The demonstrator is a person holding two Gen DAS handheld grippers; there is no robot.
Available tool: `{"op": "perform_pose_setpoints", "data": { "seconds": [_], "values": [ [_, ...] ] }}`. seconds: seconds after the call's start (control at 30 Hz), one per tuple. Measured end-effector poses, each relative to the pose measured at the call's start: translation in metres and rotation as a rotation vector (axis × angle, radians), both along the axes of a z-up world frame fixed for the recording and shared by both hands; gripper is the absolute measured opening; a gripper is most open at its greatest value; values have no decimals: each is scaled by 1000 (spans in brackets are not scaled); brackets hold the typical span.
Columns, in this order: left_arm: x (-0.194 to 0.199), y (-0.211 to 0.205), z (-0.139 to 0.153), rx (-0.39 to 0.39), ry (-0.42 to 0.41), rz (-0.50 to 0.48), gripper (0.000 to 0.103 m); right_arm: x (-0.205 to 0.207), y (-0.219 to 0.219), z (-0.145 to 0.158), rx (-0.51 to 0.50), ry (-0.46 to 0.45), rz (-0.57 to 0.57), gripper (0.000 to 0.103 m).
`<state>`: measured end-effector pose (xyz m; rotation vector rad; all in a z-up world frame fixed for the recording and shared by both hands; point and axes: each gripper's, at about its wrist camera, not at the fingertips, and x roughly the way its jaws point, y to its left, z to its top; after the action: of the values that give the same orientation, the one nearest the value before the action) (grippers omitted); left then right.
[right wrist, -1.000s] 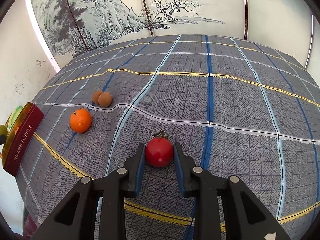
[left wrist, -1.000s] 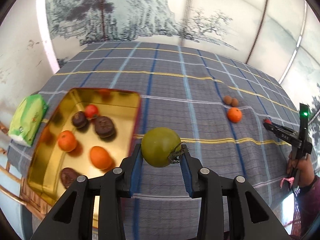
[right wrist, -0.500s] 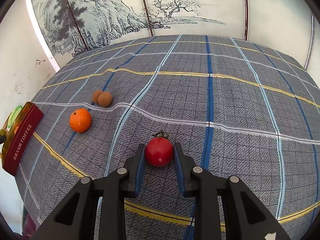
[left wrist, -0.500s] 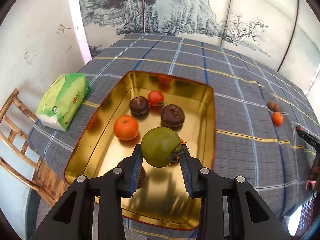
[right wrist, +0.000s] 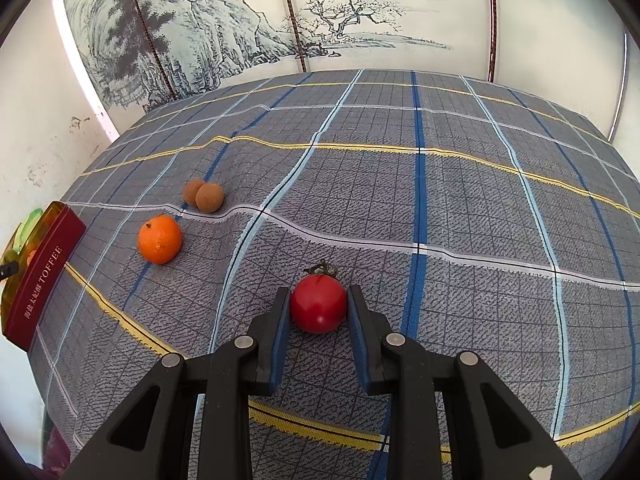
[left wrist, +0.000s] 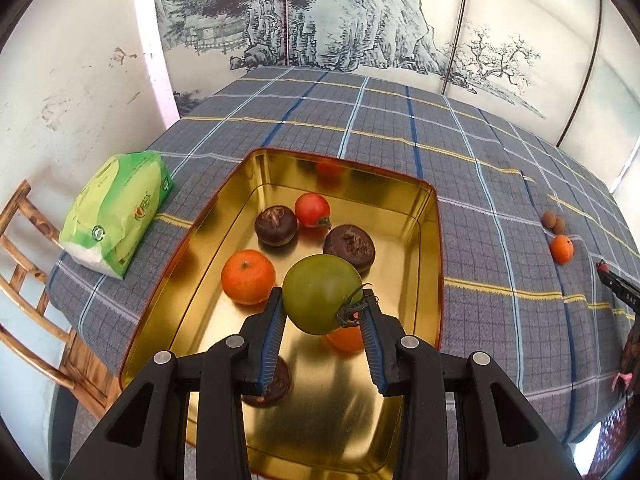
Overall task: Organize fruits
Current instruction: 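Carry the green tomato with the left gripper into the tin and release it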
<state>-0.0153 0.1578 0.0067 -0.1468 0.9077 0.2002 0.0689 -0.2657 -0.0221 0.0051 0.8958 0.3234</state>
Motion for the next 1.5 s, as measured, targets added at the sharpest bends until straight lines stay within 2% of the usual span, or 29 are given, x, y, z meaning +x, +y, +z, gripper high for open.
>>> {"op": "perform_pose_setpoints", "data": {
  "seconds": [0.57, 1.5],
  "values": [
    [23, 9, -14, 13, 25, 5, 38, 0, 1, 0, -5, -1, 0, 26],
    [28, 11, -25, 69, 45, 12, 39, 0, 2, -2, -28, -5, 0, 26]
  ]
}}
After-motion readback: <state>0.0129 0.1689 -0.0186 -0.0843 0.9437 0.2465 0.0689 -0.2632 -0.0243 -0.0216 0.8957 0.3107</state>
